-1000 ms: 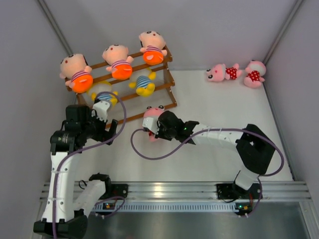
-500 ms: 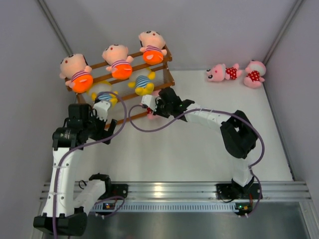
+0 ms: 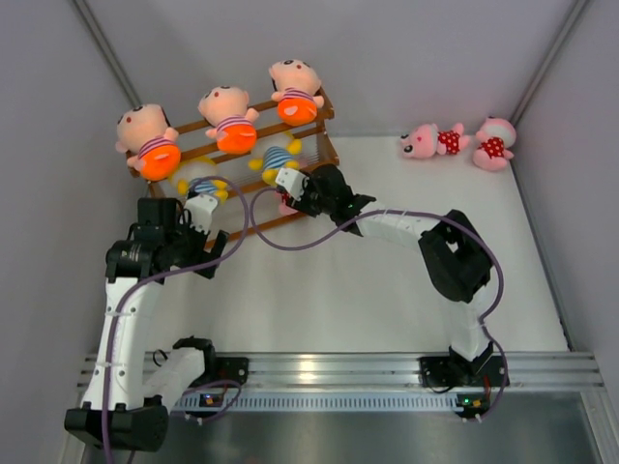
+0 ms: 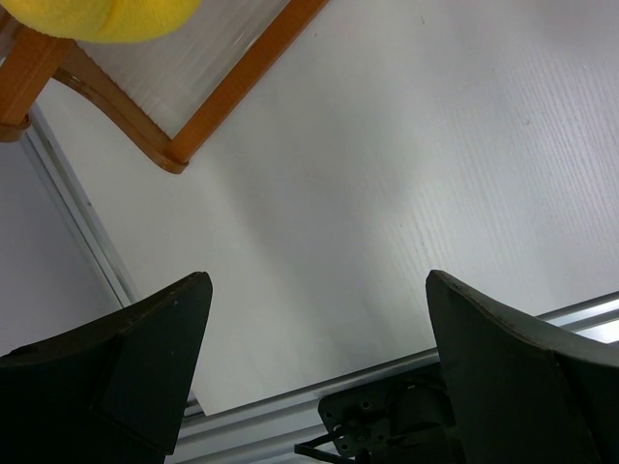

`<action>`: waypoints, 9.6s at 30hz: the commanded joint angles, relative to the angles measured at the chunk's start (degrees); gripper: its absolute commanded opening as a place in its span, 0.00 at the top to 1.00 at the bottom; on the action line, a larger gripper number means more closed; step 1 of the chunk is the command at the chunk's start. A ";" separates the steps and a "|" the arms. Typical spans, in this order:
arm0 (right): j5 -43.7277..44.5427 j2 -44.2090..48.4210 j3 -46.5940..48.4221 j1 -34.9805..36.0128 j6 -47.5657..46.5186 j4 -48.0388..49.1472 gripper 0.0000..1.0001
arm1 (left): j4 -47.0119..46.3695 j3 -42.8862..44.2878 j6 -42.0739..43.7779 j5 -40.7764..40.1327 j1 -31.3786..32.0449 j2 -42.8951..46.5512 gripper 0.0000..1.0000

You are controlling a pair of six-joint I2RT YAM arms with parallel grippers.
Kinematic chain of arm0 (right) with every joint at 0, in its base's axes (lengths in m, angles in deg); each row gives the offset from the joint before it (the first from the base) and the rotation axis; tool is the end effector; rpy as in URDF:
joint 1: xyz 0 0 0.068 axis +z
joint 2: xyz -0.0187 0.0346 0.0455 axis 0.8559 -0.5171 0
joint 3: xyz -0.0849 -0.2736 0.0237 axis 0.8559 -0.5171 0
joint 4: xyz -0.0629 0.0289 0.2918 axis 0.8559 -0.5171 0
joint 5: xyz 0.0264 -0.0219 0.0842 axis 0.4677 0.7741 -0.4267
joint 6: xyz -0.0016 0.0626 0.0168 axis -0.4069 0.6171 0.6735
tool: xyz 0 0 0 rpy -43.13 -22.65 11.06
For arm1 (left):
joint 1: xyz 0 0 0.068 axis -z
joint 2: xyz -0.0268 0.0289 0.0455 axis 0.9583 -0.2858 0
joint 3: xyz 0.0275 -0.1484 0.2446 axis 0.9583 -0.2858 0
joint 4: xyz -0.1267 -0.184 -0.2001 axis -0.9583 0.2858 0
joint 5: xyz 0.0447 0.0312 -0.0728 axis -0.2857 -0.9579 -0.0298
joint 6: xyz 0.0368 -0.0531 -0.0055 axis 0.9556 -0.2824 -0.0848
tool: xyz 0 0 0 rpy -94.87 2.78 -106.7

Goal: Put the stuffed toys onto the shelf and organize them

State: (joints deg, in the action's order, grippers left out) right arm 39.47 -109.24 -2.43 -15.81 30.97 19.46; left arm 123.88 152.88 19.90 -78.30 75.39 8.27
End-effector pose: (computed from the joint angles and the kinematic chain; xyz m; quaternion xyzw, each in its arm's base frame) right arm 0.3775 0.3554 0.2103 -0.5504 0.6538 0.0512 0.5167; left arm 0.1955 -0.0128 0.3603 0.2069 0.9182 -0.0005 0.3377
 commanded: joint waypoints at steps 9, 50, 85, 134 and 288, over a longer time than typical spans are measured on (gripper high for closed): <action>4.24 0.80 -3.52 -1.21 1.40 8.48 0.37 | -1.45 1.63 0.74 0.46 0.29 -0.66 0.02; 4.32 -7.10 20.81 -62.12 66.62 -13.32 0.13 | 2.76 7.43 2.32 3.54 0.20 -8.04 0.02; 5.12 16.52 -20.65 -56.24 70.66 14.00 1.00 | 3.12 -0.56 1.97 3.37 0.11 -2.09 0.02; 26.99 -0.67 -2.75 18.04 77.87 11.89 1.00 | -1.10 -10.85 2.76 -10.26 -3.23 17.27 0.02; -8.59 28.04 -11.18 18.76 76.56 7.02 0.34 | -2.60 -2.76 9.79 9.33 -2.35 14.54 1.00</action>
State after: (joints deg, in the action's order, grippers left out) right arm 36.26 -87.25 -13.64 5.98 112.06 32.51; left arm 123.55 149.75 28.27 -73.30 73.01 22.23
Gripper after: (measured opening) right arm 0.579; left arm 0.013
